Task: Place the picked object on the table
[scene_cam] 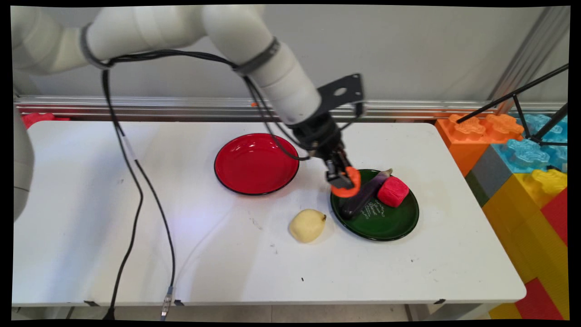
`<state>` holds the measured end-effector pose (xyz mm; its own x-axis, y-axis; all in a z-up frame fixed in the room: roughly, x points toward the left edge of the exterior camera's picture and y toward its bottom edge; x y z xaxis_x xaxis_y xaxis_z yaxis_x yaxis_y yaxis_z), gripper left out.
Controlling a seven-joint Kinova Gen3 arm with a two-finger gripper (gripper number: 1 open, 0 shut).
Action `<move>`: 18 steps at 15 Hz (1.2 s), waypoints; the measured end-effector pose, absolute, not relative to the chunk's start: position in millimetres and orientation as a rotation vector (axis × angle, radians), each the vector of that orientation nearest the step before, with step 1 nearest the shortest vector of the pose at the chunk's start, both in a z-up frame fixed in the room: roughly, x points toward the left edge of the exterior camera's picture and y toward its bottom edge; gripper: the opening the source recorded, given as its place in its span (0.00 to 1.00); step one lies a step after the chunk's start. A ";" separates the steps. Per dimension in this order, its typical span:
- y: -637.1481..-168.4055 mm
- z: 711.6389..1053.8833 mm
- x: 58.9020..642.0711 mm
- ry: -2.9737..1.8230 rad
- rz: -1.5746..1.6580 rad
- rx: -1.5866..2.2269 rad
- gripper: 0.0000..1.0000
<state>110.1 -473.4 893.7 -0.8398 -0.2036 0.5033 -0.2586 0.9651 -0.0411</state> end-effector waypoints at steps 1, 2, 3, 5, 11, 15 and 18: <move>-468.6 894.0 119.7 -2.608 0.143 0.335 0.00; -463.2 893.6 131.3 -2.618 0.141 0.344 0.00; -457.9 892.6 143.0 -2.628 0.141 0.355 0.00; -451.0 890.3 158.7 -2.641 0.142 0.367 0.00; -432.3 874.7 203.7 -2.660 0.159 0.414 0.00; -421.1 854.9 230.3 -2.669 0.162 0.452 0.00; -417.0 841.8 241.1 -2.671 0.155 0.471 0.00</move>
<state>241.1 -417.0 841.8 -0.8537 -0.3024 0.4240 -0.3494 0.9363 -0.0356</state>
